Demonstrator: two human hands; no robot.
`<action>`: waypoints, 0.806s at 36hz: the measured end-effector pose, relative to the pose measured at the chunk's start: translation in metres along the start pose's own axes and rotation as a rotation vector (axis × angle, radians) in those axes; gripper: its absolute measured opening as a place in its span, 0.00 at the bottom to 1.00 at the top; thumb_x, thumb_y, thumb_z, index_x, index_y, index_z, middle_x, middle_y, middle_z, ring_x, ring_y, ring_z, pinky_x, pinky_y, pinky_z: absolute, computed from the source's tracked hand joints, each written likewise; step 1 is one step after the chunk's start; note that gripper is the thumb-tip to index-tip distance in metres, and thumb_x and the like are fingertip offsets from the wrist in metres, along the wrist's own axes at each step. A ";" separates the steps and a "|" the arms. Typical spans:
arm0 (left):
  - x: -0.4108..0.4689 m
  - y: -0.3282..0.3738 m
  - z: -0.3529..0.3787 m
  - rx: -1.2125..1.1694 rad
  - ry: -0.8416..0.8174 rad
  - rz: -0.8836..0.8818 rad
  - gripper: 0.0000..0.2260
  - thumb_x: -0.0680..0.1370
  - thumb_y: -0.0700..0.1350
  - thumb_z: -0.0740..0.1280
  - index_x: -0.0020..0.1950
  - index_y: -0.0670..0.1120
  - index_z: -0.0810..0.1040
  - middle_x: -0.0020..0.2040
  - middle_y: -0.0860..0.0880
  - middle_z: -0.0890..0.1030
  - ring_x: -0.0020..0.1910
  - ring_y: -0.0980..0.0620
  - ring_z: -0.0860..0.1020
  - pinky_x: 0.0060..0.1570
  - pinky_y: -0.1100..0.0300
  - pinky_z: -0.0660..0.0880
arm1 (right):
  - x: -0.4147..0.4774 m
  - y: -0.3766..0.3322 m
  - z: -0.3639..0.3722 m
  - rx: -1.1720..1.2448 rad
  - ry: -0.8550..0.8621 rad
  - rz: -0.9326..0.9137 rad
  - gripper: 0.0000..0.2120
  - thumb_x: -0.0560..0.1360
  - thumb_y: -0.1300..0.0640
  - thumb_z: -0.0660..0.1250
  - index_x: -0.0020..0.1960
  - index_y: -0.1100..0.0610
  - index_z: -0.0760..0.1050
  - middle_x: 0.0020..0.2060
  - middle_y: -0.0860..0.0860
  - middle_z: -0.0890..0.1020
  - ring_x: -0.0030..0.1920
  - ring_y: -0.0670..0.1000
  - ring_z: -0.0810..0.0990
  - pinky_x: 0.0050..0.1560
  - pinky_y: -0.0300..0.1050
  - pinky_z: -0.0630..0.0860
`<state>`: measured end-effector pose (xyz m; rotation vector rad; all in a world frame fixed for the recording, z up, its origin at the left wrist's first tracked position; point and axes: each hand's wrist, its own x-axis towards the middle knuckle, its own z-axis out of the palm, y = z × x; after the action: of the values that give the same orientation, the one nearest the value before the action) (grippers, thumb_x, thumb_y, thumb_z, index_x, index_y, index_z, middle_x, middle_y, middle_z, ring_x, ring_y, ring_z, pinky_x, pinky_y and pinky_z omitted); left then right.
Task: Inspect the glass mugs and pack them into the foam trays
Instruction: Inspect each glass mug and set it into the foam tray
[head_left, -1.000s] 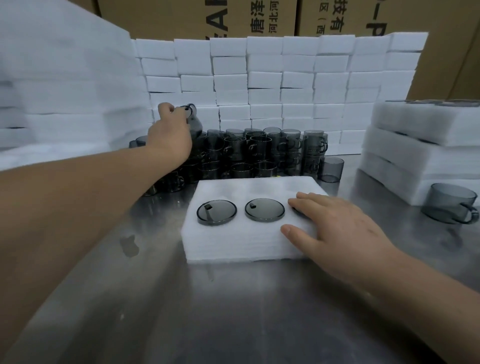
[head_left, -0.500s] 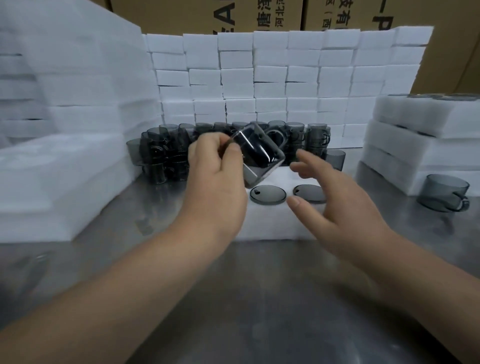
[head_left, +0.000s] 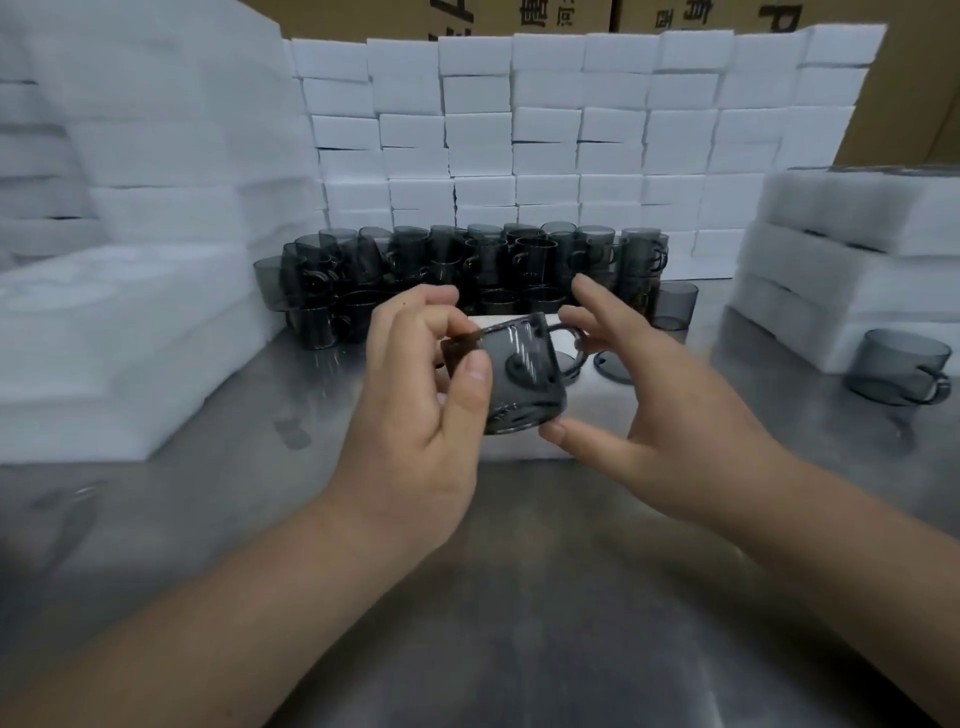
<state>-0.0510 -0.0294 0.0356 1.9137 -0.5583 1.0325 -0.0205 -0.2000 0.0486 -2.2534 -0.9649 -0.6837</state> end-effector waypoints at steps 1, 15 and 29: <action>-0.001 0.000 0.000 -0.009 -0.013 0.011 0.04 0.76 0.50 0.55 0.50 0.56 0.65 0.59 0.57 0.65 0.46 0.65 0.70 0.45 0.75 0.67 | 0.000 0.000 0.001 0.003 -0.001 -0.005 0.41 0.65 0.38 0.66 0.71 0.39 0.47 0.61 0.40 0.71 0.63 0.40 0.66 0.58 0.35 0.61; -0.005 -0.004 0.002 -0.085 -0.026 0.009 0.10 0.77 0.52 0.54 0.58 0.56 0.63 0.64 0.49 0.68 0.55 0.62 0.73 0.53 0.70 0.69 | 0.001 -0.003 0.002 -0.160 0.061 -0.078 0.35 0.64 0.52 0.73 0.69 0.59 0.68 0.55 0.52 0.80 0.56 0.46 0.70 0.55 0.38 0.68; -0.008 -0.006 0.003 0.034 -0.146 -0.094 0.19 0.74 0.58 0.55 0.65 0.67 0.58 0.60 0.61 0.70 0.52 0.59 0.74 0.52 0.74 0.66 | -0.001 -0.002 -0.002 -0.130 0.155 0.083 0.37 0.66 0.41 0.64 0.72 0.54 0.63 0.51 0.48 0.79 0.48 0.46 0.75 0.48 0.37 0.67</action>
<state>-0.0505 -0.0288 0.0253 2.0367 -0.5311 0.8519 -0.0230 -0.2010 0.0504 -2.2990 -0.7678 -0.8918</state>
